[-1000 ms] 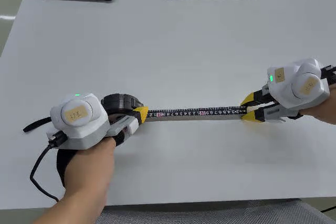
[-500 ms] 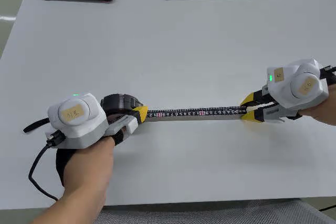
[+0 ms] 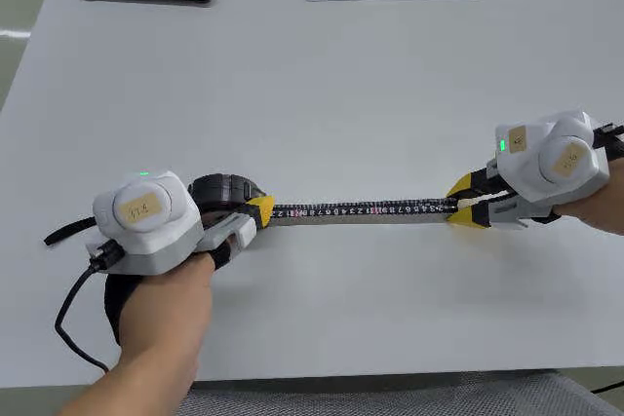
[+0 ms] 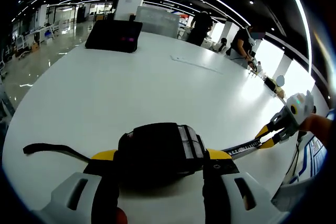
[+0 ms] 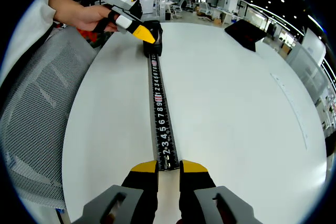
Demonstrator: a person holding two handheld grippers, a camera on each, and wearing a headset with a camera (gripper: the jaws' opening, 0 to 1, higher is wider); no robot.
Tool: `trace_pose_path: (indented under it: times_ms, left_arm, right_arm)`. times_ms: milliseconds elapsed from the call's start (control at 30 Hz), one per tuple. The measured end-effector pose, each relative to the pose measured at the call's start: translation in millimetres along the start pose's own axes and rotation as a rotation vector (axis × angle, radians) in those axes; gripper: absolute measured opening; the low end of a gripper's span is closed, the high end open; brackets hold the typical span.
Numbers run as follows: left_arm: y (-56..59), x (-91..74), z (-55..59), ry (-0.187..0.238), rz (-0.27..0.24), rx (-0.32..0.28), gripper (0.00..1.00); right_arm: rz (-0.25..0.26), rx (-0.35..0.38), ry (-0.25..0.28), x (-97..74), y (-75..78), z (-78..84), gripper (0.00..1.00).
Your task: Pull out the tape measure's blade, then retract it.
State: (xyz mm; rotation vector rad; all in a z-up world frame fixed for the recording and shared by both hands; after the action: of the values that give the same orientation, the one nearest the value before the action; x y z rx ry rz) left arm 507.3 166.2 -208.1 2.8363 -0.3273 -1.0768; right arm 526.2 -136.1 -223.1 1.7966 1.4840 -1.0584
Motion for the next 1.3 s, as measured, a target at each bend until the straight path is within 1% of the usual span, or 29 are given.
trace_pose_path:
  times_ms: [167,467,833,1300]
  left_arm:
    - [-0.1,-0.3,0.2,0.001,0.002,0.006,0.60]
    - [-1.9,1.1,-0.4,-0.019,0.000,0.021,0.58]
    - [-3.1,1.6,-0.4,-0.020,0.011,0.019,0.58]
    - [-2.8,0.5,-0.4,-0.020,0.026,0.010,0.57]
  right_arm:
    - [-0.002,0.006,-0.002,0.1,0.7,0.1,0.11]
    - [-0.006,0.008,-0.004,0.7,0.4,0.1,0.10]
    - [-0.013,0.002,-0.006,0.4,0.4,-0.4,0.10]
    - [-0.029,-0.006,0.007,4.1,0.0,-10.8,0.10]
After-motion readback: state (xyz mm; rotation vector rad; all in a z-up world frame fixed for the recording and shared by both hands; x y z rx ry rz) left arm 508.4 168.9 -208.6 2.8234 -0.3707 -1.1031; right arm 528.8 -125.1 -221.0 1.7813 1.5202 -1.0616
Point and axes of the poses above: the centre of the closed fingertips' face, and the gripper's own axes: x roughly forward along the fingers, y roughly to its right, z roughly out of its underside, the point moved 5 cm from there along -x, roughly backward along the fingers, and after that the axes turned 7 degrees about x, right-handed, at the moved point
